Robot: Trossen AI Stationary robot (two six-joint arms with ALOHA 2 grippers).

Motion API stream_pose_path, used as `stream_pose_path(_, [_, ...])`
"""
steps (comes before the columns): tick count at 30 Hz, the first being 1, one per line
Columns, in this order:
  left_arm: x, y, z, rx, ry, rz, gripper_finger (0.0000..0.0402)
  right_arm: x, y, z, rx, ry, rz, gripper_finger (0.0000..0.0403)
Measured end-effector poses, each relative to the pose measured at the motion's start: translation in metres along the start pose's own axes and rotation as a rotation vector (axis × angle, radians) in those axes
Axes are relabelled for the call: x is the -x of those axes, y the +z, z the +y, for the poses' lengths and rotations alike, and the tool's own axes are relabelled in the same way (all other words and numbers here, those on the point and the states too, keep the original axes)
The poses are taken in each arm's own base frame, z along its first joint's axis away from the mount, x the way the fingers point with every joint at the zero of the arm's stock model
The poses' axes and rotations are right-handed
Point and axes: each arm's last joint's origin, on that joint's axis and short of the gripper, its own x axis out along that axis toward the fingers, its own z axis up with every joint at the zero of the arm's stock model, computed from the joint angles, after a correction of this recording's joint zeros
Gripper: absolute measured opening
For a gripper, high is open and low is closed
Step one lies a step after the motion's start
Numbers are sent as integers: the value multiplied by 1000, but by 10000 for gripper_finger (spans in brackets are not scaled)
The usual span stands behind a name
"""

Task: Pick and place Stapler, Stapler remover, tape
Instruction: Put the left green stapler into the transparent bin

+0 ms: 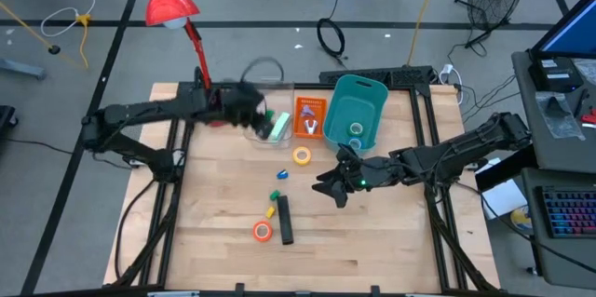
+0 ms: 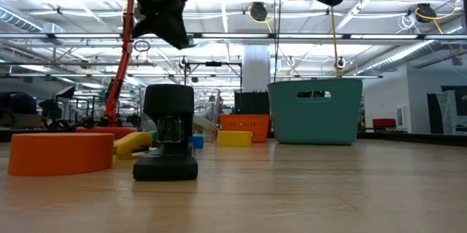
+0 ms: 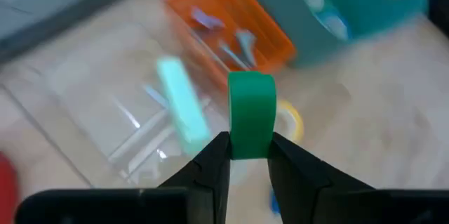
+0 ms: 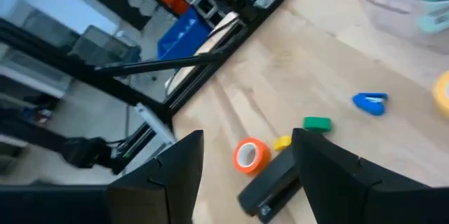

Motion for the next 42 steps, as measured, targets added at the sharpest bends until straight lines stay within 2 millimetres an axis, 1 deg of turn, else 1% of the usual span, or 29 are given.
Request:
stream_pose_path(1, [-3, 6, 10, 22, 6, 4, 92, 0, 1, 1, 1, 13, -5, 209])
stream_pose_path(3, [-12, 12, 31, 50, 40, 48, 92, 0, 2, 3, -3, 34, -19, 209])
stream_pose_path(6, [-29, 21, 51, 78, 44, 86, 92, 0, 2, 3, 7, 38, -22, 209])
stream_pose_path(8, [-44, 22, 61, 85, 50, 137, 92, 0, 3, 4, 10, 46, -28, 209])
stream_pose_path(12, [-79, 23, 76, 105, 68, 198, 92, 0, 4, 6, 15, 65, -42, 209])
stream_pose_path(16, [-114, 20, 86, 122, 73, 242, 92, 0, 4, 6, 14, 67, -43, 209])
stream_pose_path(19, [-134, 17, 89, 131, 78, 254, 92, 0, 5, 7, 11, 72, -43, 209])
stream_pose_path(22, [-147, 13, 93, 134, 101, 266, 92, 0, 4, 7, -1, 87, -25, 209])
stream_pose_path(25, [-157, 10, 97, 135, 124, 285, 92, 1, 4, 8, -12, 90, -23, 209])
stream_pose_path(29, [-164, 7, 101, 126, 155, 299, 92, 1, 4, 11, -19, 119, -37, 209])
stream_pose_path(33, [-164, 8, 103, 120, 169, 293, 92, 2, 6, 14, -23, 159, -39, 209])
stream_pose_path(42, [-164, 9, 108, 120, 168, 290, 92, 2, 6, 14, -18, 160, -40, 209])
